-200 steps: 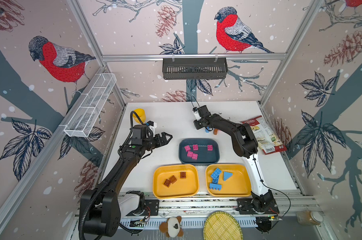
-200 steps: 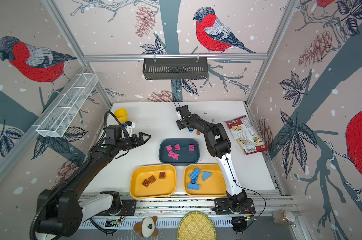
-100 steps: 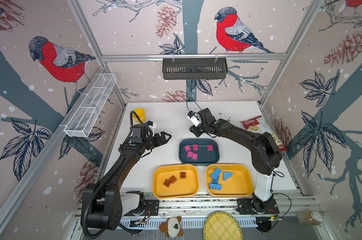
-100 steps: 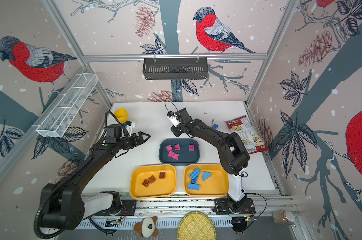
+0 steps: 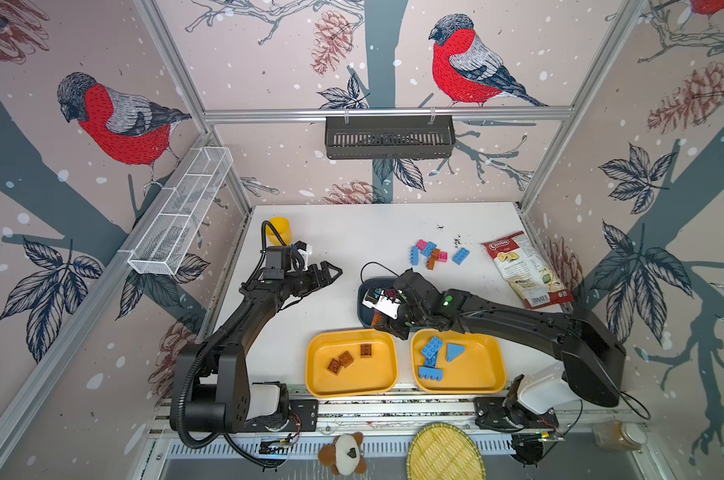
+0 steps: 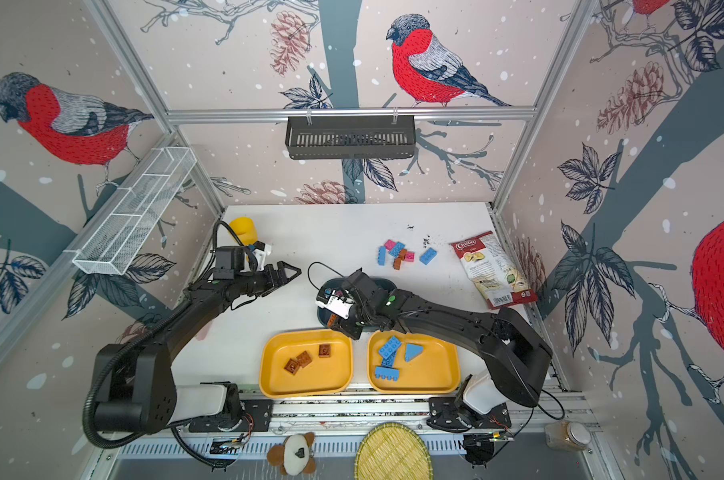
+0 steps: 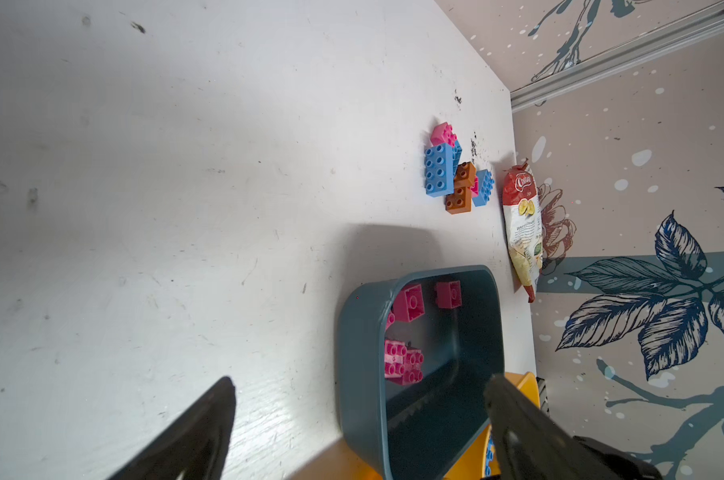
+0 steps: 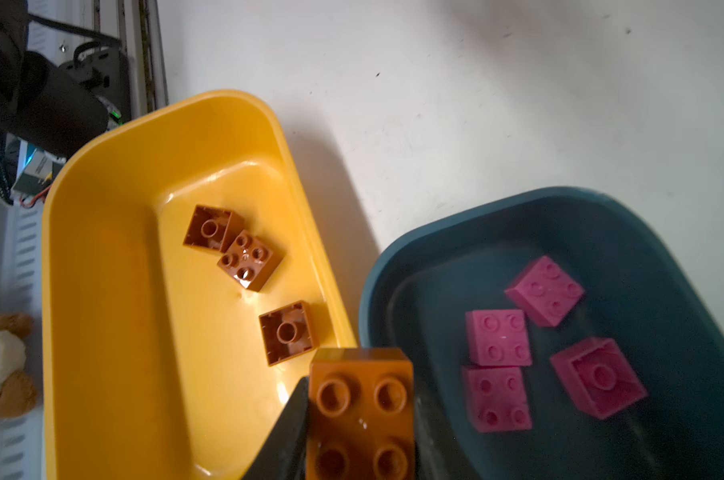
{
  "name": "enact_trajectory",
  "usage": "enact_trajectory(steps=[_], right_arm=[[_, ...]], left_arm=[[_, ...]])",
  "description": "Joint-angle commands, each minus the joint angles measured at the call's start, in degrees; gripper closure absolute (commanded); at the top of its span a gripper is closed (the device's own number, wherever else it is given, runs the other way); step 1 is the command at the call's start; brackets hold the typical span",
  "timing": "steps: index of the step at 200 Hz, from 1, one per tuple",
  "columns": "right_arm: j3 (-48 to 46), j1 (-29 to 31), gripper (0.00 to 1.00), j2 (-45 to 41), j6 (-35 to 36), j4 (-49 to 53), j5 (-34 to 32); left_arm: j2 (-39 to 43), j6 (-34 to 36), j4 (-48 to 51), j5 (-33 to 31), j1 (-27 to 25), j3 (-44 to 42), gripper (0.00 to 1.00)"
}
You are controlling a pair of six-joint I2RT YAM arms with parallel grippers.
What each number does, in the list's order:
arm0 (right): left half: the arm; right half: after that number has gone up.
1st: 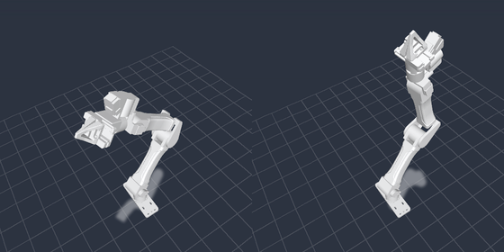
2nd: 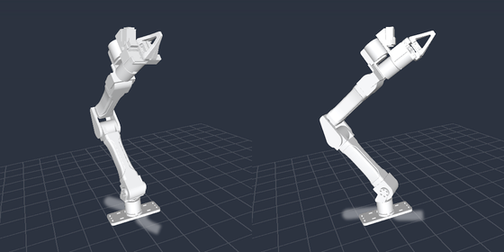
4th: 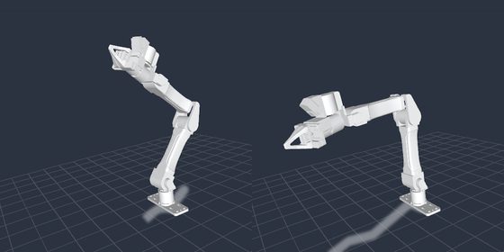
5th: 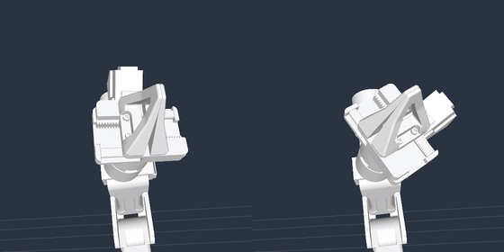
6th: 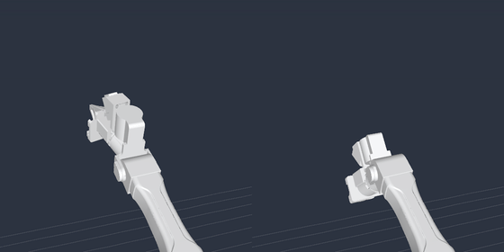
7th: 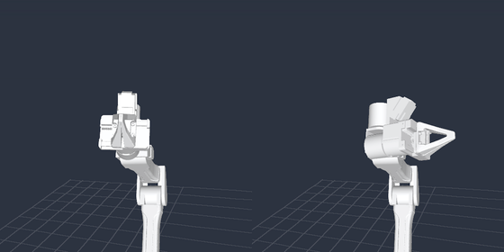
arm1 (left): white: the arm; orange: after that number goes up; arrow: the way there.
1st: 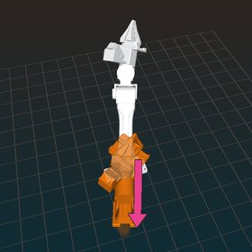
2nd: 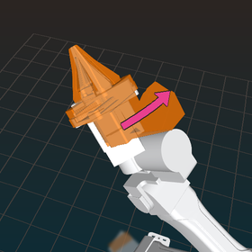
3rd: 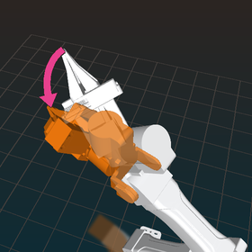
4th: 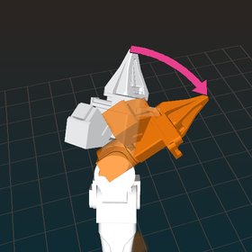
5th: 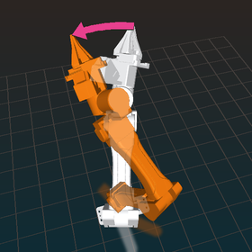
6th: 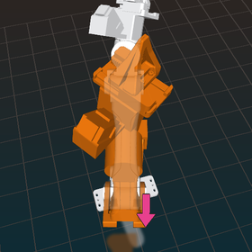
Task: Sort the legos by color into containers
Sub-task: 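Carry the brown brick into the yellow tray with brown bricks, release, then return the right gripper to the pile and grasp a light-blue brick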
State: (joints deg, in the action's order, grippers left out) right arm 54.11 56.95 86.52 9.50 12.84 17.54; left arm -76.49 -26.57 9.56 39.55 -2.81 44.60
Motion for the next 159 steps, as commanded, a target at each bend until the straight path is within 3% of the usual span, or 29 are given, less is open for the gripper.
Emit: enact_trajectory(steps=[1, 11, 35, 45, 79, 120, 159], right_arm=[[-1.1, 1.7, 0.62, 0.0, 1.6, 0.1, 0.4], [-1.0, 1.9, 0.58, 0.3, 2.0, 0.2, 0.1], [0.1, 0.2, 0.29, -0.5, 3.0, 0.6, -1.0], [0.8, -2.1, 0.24, -1.4, 2.9, 0.6, 0.5], [3.8, -12.8, 0.22, -3.0, 0.5, -0.6, 0.0], [14.3, -26.2, 0.21, 7.0, -7.2, 3.9, -4.5], [21.5, -30.8, 0.21, 16.2, -17.0, 1.9, -6.9]], left_arm=[[-0.2, 0.9, -1.8, 2.2, 0.2, 0.4, 0.07], [-0.1, 0.9, -1.8, 2.3, 0.2, 0.4, 0.07], [-0.1, 1.0, -2.0, 3.3, 0.2, 0.4, 0.07], [0.0, 1.0, -2.0, 3.7, 0.2, 0.3, 0.07], [-0.3, 0.7, -2.7, 4.6, 0.1, 0.2, 0.07], [-1.0, 0.1, -4.1, 6.2, 0.2, 0.5, 0.07], [-1.3, 0.0, -4.3, 6.8, 0.1, 0.8, 0.06]])
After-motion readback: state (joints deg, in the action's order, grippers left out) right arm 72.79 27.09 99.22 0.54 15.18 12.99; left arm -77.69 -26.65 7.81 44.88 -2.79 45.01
